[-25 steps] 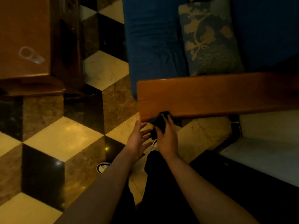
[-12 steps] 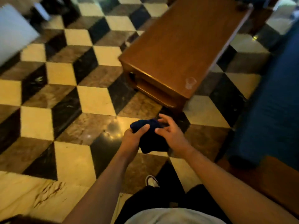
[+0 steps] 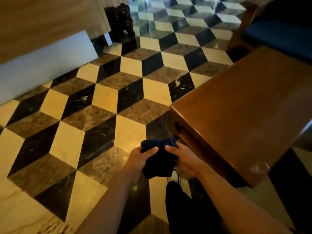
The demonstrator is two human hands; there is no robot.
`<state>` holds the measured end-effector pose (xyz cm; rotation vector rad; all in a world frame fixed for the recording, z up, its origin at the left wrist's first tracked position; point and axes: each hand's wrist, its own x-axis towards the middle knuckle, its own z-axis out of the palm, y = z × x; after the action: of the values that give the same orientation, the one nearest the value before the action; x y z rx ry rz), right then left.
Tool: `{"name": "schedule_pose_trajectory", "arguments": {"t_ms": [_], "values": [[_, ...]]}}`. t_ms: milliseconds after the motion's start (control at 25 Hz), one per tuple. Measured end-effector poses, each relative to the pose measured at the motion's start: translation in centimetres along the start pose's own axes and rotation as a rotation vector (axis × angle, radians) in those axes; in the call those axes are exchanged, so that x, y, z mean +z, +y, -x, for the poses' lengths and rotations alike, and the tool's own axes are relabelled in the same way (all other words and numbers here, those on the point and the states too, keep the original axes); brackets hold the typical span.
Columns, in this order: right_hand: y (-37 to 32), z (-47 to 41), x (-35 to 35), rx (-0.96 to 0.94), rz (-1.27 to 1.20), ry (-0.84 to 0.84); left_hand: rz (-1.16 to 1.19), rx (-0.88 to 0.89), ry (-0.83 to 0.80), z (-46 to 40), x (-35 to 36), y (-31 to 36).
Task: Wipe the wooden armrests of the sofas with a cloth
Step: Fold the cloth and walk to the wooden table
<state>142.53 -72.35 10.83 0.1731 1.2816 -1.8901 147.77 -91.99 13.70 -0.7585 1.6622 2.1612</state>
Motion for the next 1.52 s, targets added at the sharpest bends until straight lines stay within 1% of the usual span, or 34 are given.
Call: {"name": "schedule_pose_trajectory", "arguments": {"t_ms": [80, 120, 160, 280, 480, 600, 640, 760, 880, 960, 1080, 1160, 1280, 1360, 1440, 1520], "values": [[-4.0, -5.5, -0.9, -0.044, 0.145, 0.092, -0.064, 0.041, 0.143, -5.1, -1.1, 3.4], [-6.6, -8.6, -1.3, -0.070, 0.200, 0.108, -0.093, 0.069, 0.198, -8.0, -1.7, 5.7], [-9.4, -11.5, -1.3, -0.112, 0.240, 0.108, -0.137, 0.102, 0.233, -10.7, -2.0, 8.3], [-17.2, -18.1, -0.6, -0.203, 0.379, 0.163, -0.256, 0.145, 0.263, -17.6, -2.7, 15.2], [-27.4, -32.0, 0.2, -0.333, 0.549, 0.259, -0.299, 0.228, 0.223, -30.6, -5.0, 25.6], [-33.1, -41.2, -1.2, -0.379, 0.650, 0.357, -0.385, 0.258, 0.149, -41.2, -6.5, 31.3], [-35.2, -43.8, -2.2, -0.376, 0.663, 0.418, -0.422, 0.262, 0.110, -45.1, -6.4, 33.6], [-41.0, -49.2, -5.3, -0.380, 0.672, 0.606, -0.537, 0.313, -0.088, -54.7, -4.0, 40.4], [-45.9, -50.9, -8.8, -0.364, 0.618, 0.757, -0.594, 0.276, -0.233, -61.2, 0.9, 46.4], [-48.1, -51.8, -11.8, -0.352, 0.579, 0.839, -0.686, 0.260, -0.305, -65.3, 4.5, 49.0], [-52.5, -53.1, -19.0, -0.359, 0.356, 0.986, -0.823, 0.223, -0.438, -73.3, 13.0, 52.2], [-55.4, -54.2, -24.2, -0.393, 0.217, 1.018, -0.828, 0.185, -0.528, -78.3, 19.2, 53.2], [-59.9, -55.2, -31.9, -0.464, 0.012, 1.062, -0.811, 0.109, -0.589, -84.5, 28.3, 54.7], [-64.5, -55.3, -37.8, -0.516, -0.094, 1.044, -0.838, 0.152, -0.645, -88.5, 36.1, 56.1], [-68.1, -54.4, -41.7, -0.508, -0.178, 1.045, -0.913, 0.219, -0.685, -91.0, 42.1, 57.6], [-71.1, -53.7, -45.9, -0.515, -0.244, 1.077, -0.965, 0.251, -0.781, -93.6, 48.2, 58.7]]}}
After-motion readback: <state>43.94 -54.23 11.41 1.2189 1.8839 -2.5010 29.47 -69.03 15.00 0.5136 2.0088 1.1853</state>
